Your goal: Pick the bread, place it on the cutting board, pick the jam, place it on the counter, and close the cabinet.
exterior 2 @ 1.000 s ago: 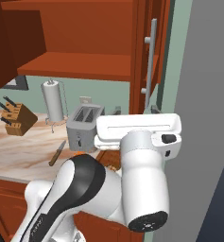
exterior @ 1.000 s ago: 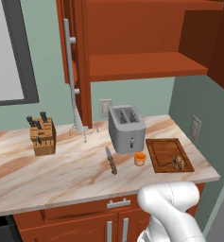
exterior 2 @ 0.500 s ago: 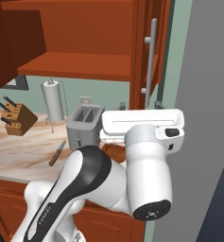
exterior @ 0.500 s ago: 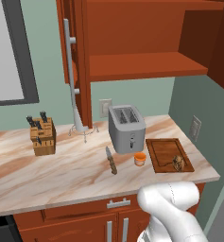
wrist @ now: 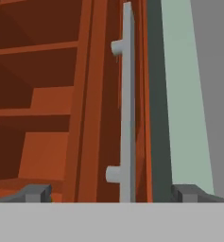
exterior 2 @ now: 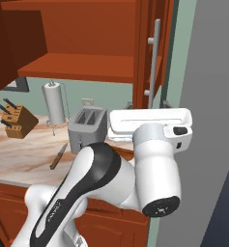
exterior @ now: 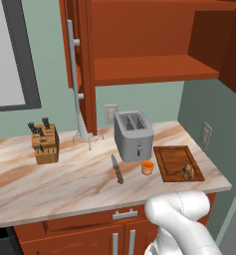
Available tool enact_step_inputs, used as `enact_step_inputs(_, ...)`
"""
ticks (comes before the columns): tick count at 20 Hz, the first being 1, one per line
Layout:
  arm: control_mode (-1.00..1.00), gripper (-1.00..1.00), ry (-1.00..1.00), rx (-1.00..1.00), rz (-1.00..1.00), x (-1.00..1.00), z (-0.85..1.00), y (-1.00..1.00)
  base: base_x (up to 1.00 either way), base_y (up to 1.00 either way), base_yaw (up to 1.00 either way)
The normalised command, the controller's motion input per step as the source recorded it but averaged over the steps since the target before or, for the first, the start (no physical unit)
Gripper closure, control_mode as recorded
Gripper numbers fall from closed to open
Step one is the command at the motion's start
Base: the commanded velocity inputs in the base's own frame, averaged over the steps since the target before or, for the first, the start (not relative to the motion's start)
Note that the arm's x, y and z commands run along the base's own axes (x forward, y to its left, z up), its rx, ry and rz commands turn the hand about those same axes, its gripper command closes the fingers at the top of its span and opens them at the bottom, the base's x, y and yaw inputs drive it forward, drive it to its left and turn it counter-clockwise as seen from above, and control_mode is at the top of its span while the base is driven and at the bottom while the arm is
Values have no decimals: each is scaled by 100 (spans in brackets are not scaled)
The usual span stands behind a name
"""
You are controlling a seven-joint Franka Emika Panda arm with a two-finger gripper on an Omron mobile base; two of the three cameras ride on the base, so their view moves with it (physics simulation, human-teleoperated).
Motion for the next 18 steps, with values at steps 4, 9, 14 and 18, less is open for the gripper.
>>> enact_step_inputs(4,-100,-100,0,0,0,12,0,0,0,0,0)
enact_step_inputs(9,-100,-100,0,0,0,18,0,0,0,0,0)
enact_step_inputs(14,-100,-100,0,0,0,19,0,0,0,0,0)
enact_step_inputs(18,-100,-100,0,0,0,14,0,0,0,0,0)
